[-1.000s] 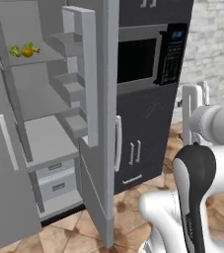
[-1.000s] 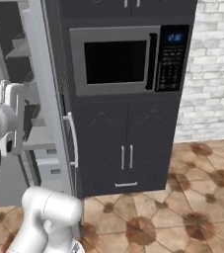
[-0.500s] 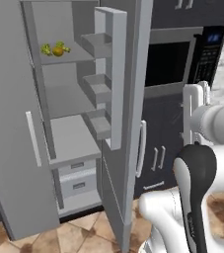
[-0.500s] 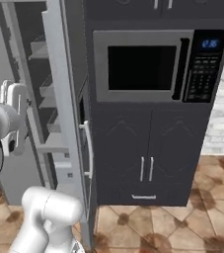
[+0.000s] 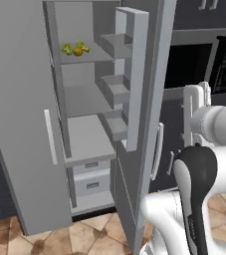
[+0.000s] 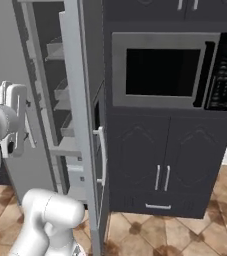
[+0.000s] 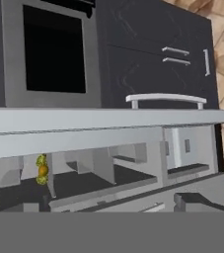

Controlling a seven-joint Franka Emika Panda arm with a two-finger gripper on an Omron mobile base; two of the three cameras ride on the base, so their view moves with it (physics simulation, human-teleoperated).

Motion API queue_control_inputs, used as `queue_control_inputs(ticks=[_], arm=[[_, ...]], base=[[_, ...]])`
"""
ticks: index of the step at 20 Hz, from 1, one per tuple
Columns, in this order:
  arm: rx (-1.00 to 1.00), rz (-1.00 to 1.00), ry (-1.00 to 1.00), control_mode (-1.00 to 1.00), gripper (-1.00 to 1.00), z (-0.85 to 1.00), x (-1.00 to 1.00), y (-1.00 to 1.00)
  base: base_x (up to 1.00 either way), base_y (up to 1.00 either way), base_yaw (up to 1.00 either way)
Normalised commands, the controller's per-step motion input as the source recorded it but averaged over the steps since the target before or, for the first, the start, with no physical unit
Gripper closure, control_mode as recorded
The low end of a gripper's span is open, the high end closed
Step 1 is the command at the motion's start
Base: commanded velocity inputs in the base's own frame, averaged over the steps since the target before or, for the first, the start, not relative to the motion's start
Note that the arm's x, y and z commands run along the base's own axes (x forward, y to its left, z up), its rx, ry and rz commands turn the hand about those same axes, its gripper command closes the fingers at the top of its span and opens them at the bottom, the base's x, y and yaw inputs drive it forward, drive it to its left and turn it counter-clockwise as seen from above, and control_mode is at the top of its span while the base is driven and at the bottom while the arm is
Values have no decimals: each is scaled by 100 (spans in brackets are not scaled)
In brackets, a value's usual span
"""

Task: Take the broccoli and orange from the second highest rack and move them to the highest rack where the broccolis are located, to maximize freezer space. Close the freezer door after rearranging.

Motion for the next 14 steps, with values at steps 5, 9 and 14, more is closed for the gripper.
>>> queue_control_inputs(ticks=[5, 9, 14], arm=[[0, 0, 0, 100, -100, 0, 0, 0], [0, 0, 0, 100, -100, 0, 0, 0], [0, 0, 0, 100, -100, 0, 0, 0]], base=[[37, 16, 40], [46, 15, 75], [17, -68, 92]])
